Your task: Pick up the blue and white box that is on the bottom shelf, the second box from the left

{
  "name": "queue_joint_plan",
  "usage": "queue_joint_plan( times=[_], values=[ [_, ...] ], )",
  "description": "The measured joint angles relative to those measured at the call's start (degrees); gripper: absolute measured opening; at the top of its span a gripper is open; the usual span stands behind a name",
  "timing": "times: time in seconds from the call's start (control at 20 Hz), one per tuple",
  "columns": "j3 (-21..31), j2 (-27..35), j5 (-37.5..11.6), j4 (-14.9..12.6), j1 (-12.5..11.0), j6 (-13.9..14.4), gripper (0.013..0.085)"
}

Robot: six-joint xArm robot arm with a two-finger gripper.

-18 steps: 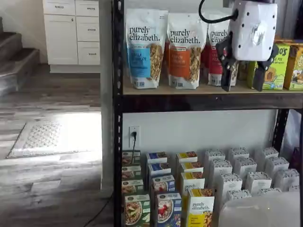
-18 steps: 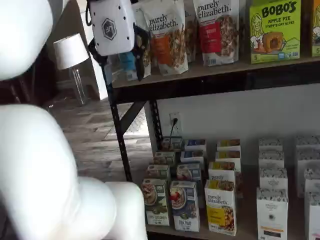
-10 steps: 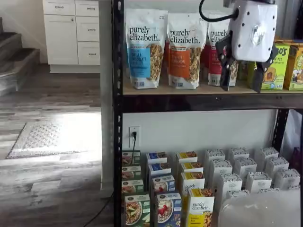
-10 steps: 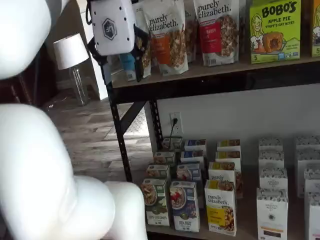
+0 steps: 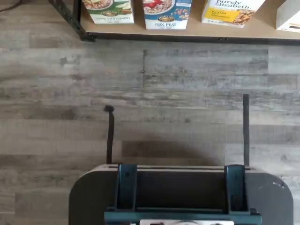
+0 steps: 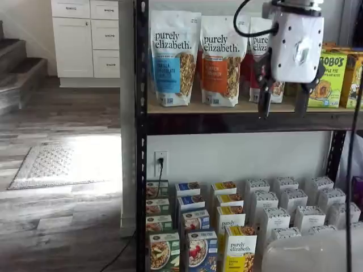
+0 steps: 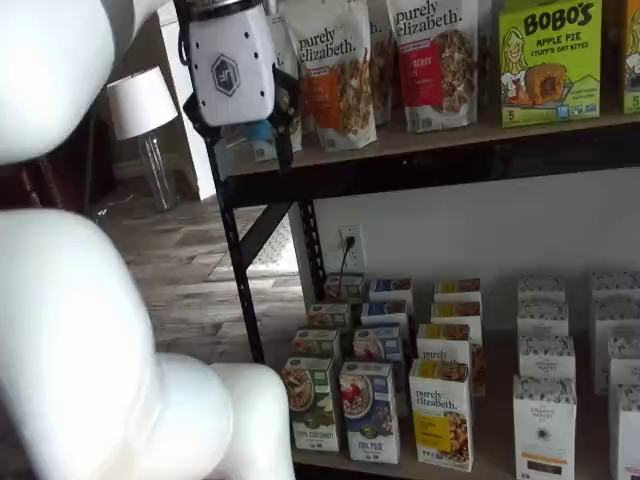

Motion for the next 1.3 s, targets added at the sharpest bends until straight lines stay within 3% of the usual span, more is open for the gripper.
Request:
queue_joint_plan(
  times=[0.35,0.75,1.3],
  values=[
    [7.37,-0.32,-8.33,-1.01,1.85,1.39,0.085],
    [16.36,0.27,-17.41,-1.54,2.33,1.66,0.085],
    [28.81,3.62,-34.14,-1.17,3.87,2.83,0.085]
  ],
)
